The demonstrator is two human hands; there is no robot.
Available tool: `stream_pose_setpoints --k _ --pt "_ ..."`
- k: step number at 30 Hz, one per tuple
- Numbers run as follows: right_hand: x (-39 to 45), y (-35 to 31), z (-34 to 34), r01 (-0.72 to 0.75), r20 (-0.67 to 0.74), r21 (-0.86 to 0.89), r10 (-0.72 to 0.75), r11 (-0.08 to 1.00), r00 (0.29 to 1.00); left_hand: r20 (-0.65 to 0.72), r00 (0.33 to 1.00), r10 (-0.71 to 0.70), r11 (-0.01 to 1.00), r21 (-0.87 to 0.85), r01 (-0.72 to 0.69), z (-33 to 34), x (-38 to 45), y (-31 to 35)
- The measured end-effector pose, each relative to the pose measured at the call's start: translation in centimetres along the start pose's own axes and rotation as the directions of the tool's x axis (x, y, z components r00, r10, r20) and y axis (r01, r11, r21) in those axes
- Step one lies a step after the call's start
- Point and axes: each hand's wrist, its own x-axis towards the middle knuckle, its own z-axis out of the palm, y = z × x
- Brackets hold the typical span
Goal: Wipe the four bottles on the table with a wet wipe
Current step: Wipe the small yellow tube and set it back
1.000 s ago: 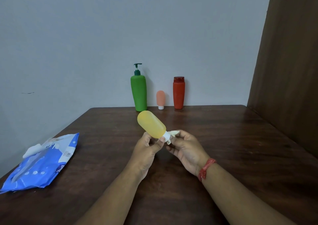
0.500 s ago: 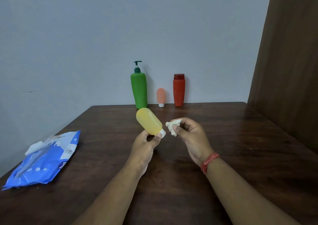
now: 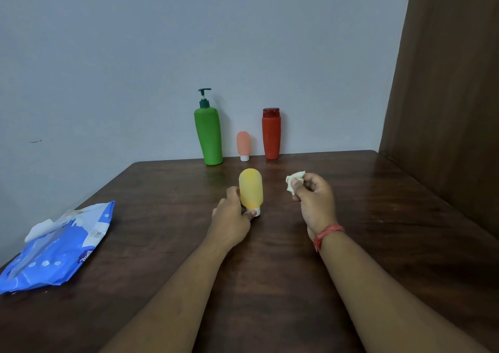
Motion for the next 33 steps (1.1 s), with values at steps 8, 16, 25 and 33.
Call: stream_pose_setpoints --k 8,16,25,33 --pt "1.4 0.7 -1.0 -0.004 -0.053 -0.008 0.004 1.000 0.999 -0.016 1.000 0.026 0.999 0.043 -0.025 0.2 0.2 0.0" --pt "2.6 1.2 -2.3 0.030 -0.084 -0.041 -0.033 0.999 0.996 -0.055 0.997 0.063 0.990 0.126 -0.056 1.0 1.5 1.4" --pt "8.0 1.9 -7.0 0.089 -0.034 -0.144 -0.095 0.986 0.995 -0.061 0.991 0.123 0.988 0.101 -0.116 5.1 7.7 3.5" --pt "9.0 2.6 -6.3 0.145 -0.056 -0.088 -0.151 0.985 0.987 -0.060 0.990 0.131 0.991 0.039 -0.129 10.7 15.9 6.9"
